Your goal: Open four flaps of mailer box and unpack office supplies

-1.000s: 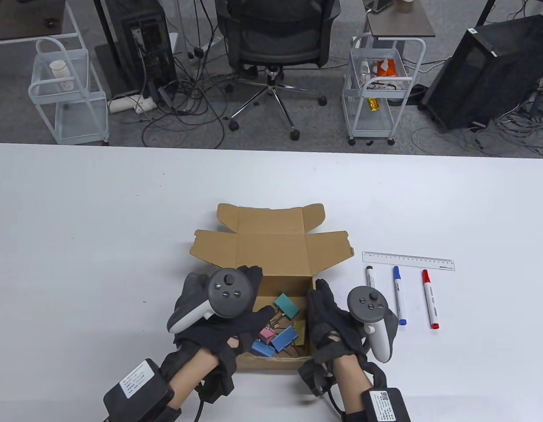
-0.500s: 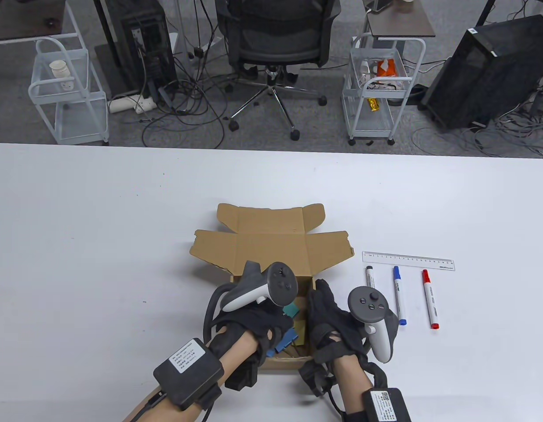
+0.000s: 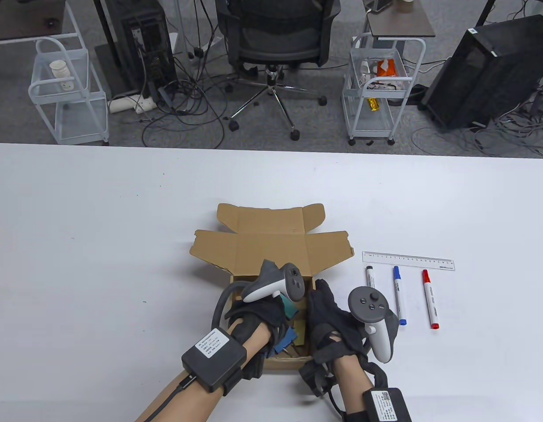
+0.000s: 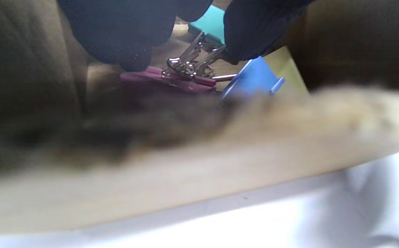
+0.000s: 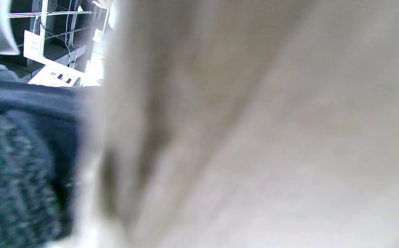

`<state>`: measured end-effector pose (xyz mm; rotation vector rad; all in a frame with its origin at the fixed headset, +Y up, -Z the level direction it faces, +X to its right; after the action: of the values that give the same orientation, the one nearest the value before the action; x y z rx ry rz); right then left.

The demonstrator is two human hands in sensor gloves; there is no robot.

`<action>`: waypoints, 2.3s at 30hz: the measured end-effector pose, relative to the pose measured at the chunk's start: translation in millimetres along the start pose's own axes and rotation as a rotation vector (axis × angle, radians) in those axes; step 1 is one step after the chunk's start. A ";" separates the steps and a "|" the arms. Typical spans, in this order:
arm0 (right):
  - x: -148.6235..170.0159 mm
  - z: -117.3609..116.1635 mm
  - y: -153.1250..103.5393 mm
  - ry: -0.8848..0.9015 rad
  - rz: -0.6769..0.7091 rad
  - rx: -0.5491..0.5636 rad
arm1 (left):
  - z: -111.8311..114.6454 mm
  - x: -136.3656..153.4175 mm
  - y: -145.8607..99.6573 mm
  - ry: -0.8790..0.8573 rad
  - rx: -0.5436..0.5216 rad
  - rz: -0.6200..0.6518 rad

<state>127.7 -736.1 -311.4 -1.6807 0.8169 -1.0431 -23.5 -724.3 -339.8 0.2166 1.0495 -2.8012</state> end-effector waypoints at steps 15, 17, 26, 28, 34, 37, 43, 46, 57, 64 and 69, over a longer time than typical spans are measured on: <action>0.1 -0.1 -0.4 -0.003 0.000 0.004 | 15.6 -3.2 20.1 0.172 0.106 -0.155; 0.2 0.2 -0.4 -0.004 0.000 0.005 | 16.8 -3.5 20.4 0.162 0.108 -0.151; 0.2 0.1 -0.2 -0.007 0.000 0.000 | 16.5 -2.5 15.8 0.129 0.078 -0.091; 0.2 0.3 -0.2 -0.006 0.000 0.000 | 14.7 -2.4 13.8 0.126 0.066 -0.075; 0.4 0.1 0.4 -0.005 -0.001 -0.007 | 3.9 1.0 4.0 0.090 -0.002 -0.048; 0.2 0.2 0.2 -0.007 -0.001 -0.005 | -0.5 1.1 -1.4 0.082 -0.018 -0.031; -0.4 0.4 0.4 -0.013 0.001 -0.004 | -15.6 -0.8 -25.9 0.071 -0.068 0.014; -0.5 0.5 0.6 -0.015 0.001 -0.003 | -26.8 2.0 -41.7 0.066 -0.104 0.021; -0.7 0.4 0.2 -0.021 -0.003 0.004 | -87.8 56.6 -107.1 -0.061 -0.258 0.036; -1.0 0.9 0.4 -0.032 -0.003 0.009 | -119.3 136.6 -115.3 -0.159 -0.328 -0.091; -1.0 1.1 0.5 -0.038 -0.005 0.011 | -124.9 191.3 -96.8 -0.240 -0.316 -0.166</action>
<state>128.3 -734.9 -312.3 -1.6888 0.7816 -1.0149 -218.0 -585.3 -406.1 -0.2458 1.4797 -2.6554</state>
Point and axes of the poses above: the tracker on the back of each hand, its own x axis roughly to the little-finger side, its own y axis roughly from the wrist to the fingertips, z = x × y, the point moved 5 cm from there along y, roughly from the wrist to the fingertips, and after that the axes turned 2 degrees about x, right-handed, at the moved point
